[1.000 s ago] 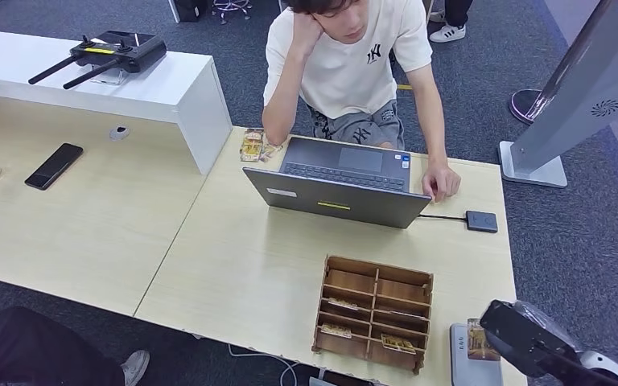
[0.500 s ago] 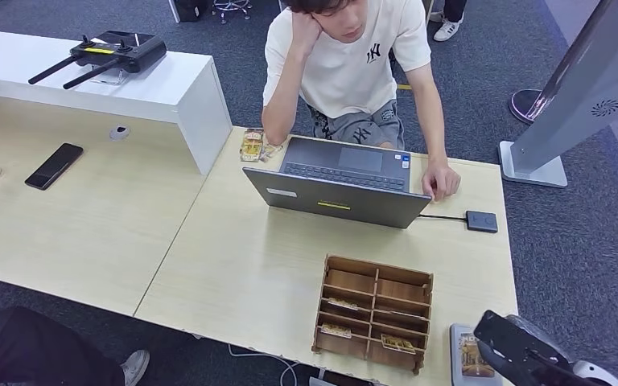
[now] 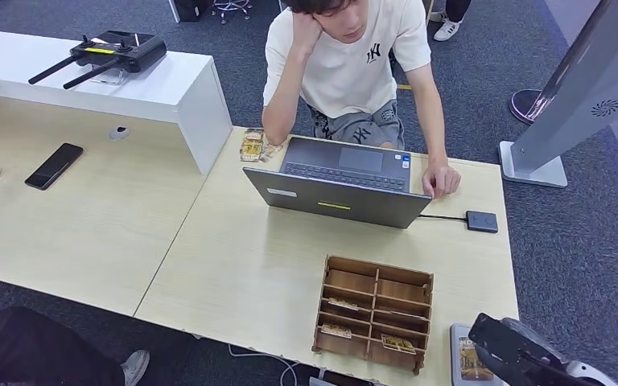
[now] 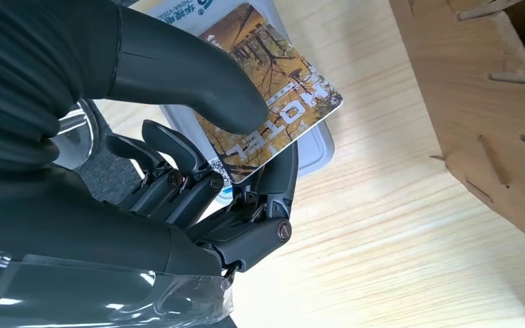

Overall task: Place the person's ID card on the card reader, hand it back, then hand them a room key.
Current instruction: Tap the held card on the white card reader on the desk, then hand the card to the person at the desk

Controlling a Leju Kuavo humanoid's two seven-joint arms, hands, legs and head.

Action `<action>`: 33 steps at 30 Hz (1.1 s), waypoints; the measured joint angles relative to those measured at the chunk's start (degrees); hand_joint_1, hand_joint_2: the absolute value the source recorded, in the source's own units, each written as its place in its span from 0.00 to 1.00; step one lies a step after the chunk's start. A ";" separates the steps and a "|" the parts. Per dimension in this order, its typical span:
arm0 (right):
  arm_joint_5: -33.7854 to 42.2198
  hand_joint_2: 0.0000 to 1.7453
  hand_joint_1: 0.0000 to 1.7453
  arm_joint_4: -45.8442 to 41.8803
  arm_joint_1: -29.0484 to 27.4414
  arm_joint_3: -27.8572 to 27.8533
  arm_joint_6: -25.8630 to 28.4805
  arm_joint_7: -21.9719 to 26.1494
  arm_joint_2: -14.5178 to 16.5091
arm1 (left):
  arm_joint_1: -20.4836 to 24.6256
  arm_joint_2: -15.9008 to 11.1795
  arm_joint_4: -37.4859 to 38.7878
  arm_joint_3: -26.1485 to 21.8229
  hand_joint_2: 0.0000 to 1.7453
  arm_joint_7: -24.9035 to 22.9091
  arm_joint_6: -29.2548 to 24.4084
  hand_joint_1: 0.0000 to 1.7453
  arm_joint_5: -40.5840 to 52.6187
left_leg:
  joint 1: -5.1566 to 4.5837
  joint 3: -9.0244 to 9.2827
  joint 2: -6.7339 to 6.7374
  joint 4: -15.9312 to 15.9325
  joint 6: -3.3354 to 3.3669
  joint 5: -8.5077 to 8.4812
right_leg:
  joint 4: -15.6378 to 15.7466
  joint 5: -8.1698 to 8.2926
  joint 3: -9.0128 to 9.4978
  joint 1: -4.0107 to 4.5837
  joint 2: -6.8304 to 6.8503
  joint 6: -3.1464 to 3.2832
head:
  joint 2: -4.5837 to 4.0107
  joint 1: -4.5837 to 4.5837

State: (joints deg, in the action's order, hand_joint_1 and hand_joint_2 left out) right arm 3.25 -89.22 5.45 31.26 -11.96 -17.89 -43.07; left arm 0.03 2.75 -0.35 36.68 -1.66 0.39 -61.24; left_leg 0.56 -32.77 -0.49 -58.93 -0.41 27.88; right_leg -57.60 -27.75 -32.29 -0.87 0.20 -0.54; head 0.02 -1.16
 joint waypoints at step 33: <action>0.94 1.00 1.00 4.43 0.60 1.31 0.04 0.56 0.61 | -0.09 -0.42 0.00 -2.94 0.00 -0.43 0.01 0.00 3.46 | 0.01 0.01 0.00 0.00 0.00 0.00 | 0.00 0.00 0.00 0.01 0.00 0.00 | 0.00 0.00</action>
State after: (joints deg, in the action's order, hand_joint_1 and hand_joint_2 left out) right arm 4.19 -84.79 6.05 32.57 -11.92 -17.33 -42.47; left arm -0.07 2.34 -0.35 33.74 -2.09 0.40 -57.78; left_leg 0.56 -32.76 -0.49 -58.93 -0.41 27.87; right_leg -57.60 -27.75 -32.29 -0.86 0.20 -0.53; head 0.02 -1.16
